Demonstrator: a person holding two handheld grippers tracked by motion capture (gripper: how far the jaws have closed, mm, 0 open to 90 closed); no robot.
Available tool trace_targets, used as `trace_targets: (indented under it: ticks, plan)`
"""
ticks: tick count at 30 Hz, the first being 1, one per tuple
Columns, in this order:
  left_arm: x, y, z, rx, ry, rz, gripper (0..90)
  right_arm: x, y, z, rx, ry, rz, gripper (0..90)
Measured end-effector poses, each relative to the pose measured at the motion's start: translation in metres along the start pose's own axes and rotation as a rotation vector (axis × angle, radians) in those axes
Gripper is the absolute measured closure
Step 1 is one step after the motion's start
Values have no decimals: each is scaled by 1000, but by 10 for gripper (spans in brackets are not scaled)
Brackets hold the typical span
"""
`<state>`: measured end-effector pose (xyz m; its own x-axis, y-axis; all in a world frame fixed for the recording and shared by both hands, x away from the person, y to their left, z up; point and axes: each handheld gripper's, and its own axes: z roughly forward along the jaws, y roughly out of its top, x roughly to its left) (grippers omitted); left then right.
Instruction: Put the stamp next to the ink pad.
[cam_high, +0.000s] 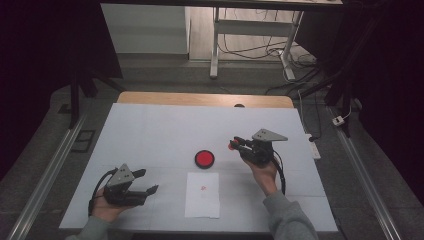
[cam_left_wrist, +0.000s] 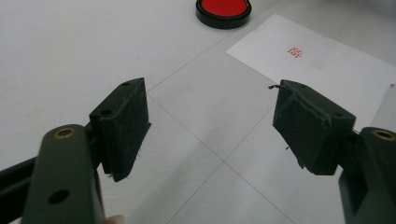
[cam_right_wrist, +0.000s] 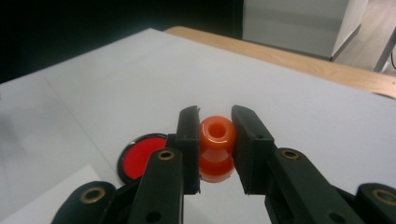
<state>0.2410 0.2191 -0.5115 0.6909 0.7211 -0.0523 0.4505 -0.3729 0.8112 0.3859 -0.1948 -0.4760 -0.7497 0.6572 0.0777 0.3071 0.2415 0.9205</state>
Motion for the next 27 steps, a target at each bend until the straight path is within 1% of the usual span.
trace_targets:
  ticks: [5,9,14,16,21,24,26,27]
  plan:
    - [1,-1,0,2,1,-4,266,-6,-8,21,48,-5,25,723]
    - [3,-1,0,4,2,-6,264,-5,-14,38,96,1,13,723]
    - [3,-2,-1,6,5,-9,263,-3,-21,53,140,9,2,723]
    - [3,-3,-1,7,6,-9,263,-2,-23,57,155,5,-5,723]
    - [4,-3,-2,8,7,-11,263,-4,-25,59,167,-12,-14,722]
    - [4,-3,-2,9,8,-9,263,-5,-28,60,189,-21,-18,722]
    - [4,-3,-1,10,8,-9,263,-4,-28,61,195,-31,-29,721]
    - [4,-3,-1,10,8,-9,263,-4,-29,62,195,-26,-32,720]
